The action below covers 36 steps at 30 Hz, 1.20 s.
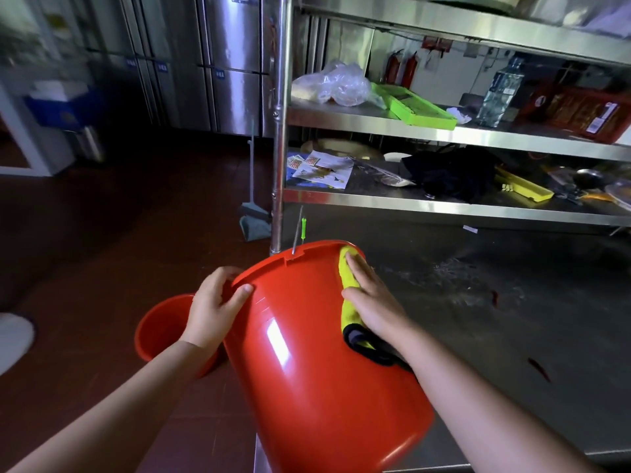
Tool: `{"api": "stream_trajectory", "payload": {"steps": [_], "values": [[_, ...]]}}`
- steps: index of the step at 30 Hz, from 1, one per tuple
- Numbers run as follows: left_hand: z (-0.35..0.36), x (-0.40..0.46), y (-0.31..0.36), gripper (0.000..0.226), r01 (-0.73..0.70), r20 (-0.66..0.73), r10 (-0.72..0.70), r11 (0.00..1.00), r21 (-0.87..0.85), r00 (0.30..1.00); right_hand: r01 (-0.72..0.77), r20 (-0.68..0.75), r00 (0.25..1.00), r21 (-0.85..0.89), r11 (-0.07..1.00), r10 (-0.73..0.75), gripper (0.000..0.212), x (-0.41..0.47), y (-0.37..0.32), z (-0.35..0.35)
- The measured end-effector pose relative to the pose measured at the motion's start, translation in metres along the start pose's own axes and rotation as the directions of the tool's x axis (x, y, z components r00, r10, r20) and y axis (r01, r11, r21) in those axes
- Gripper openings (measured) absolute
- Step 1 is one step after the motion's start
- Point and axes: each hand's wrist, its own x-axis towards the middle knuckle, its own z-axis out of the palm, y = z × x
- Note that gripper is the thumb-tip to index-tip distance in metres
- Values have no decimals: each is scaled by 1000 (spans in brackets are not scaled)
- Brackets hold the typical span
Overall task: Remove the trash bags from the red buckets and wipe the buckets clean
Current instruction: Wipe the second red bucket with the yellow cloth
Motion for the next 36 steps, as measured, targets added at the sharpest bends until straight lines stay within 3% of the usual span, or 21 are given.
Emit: {"api": "stream_trajectory", "payload": {"steps": [2,5,8,10,12,15,17,21,24,27,30,33,35,36], "values": [[-5,3,0,39,-178,7,178,982,60,984,99,14,995,-225,969,-98,71,-3,-12,9],[-15,7,3,63,-210,161,203,977,23,966,223,58,974,-447,866,-221,72,-12,-31,23],[-26,15,13,75,-259,161,238,958,122,958,242,55,967,-513,824,-249,73,-18,-39,27],[-28,26,34,78,-444,163,414,859,254,896,229,42,969,-531,816,-245,72,-20,-43,30],[-19,39,55,69,-564,260,502,762,319,825,228,26,966,-554,801,-257,70,-21,-49,39],[-1,60,70,51,-551,411,376,659,512,830,240,11,958,-581,777,-287,68,-24,-57,51],[7,68,66,45,-534,435,315,572,622,844,246,12,956,-573,781,-293,70,-23,-55,53],[11,70,57,57,-521,347,391,580,626,853,205,-1,974,-421,884,-226,73,-12,-40,41],[8,64,54,65,-500,290,417,602,622,862,41,-7,999,-96,995,-42,70,4,-16,26],[5,58,51,65,-466,220,431,627,625,875,-225,30,974,281,933,226,63,16,5,17],[5,54,52,50,-443,162,448,644,624,879,-330,127,944,380,864,305,61,15,11,18],[5,51,54,36,-406,135,427,645,647,894,-174,34,985,211,962,170,65,7,2,21],[6,50,53,34,-389,119,426,632,671,897,5,-12,1000,-76,997,-6,70,-4,-13,26],[8,50,53,34,-386,117,426,626,677,897,99,-3,995,-255,962,-104,73,-14,-24,32]]}}
